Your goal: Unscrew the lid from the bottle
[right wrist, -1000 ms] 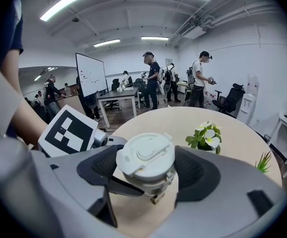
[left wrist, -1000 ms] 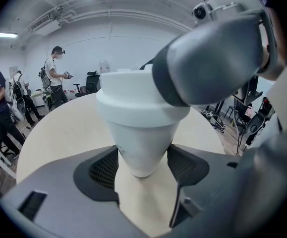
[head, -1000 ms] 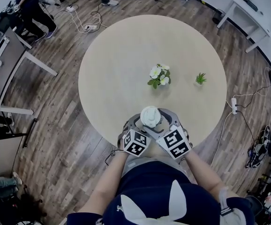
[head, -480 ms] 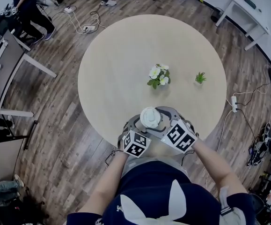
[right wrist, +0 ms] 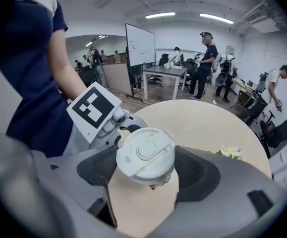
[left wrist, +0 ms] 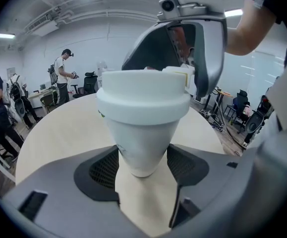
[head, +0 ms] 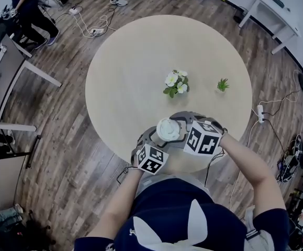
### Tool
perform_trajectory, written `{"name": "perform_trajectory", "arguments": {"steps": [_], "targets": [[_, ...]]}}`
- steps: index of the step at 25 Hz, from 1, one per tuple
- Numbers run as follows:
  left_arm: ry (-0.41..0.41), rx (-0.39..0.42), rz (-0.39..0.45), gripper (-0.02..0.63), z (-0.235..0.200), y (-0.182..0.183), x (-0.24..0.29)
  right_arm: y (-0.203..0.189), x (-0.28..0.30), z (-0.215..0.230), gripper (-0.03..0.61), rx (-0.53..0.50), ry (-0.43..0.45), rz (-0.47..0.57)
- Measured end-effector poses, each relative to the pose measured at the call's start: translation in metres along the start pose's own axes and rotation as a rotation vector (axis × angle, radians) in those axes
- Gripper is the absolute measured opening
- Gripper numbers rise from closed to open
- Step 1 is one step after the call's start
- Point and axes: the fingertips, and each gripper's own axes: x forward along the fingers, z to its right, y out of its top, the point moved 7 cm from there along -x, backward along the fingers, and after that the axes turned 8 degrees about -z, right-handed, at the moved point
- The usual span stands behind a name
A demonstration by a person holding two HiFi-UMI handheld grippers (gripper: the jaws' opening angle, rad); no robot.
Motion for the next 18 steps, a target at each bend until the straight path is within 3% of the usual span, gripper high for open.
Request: {"name": "perform_trajectory", "arguments": {"steps": [9, 18], "targets": [[-0.005, 0.004, 0.0, 0.314, 0.001, -0.002, 0.0, 0.011, 0.003, 0.002, 0.365, -0.299, 0.08, -0.222], [-0.009, 0.01, -0.011, 0.314, 0.0, 0.0, -0.001, 0.02, 0.004, 0.0, 0.365, -0.651, 0.076, -0.401]]}}
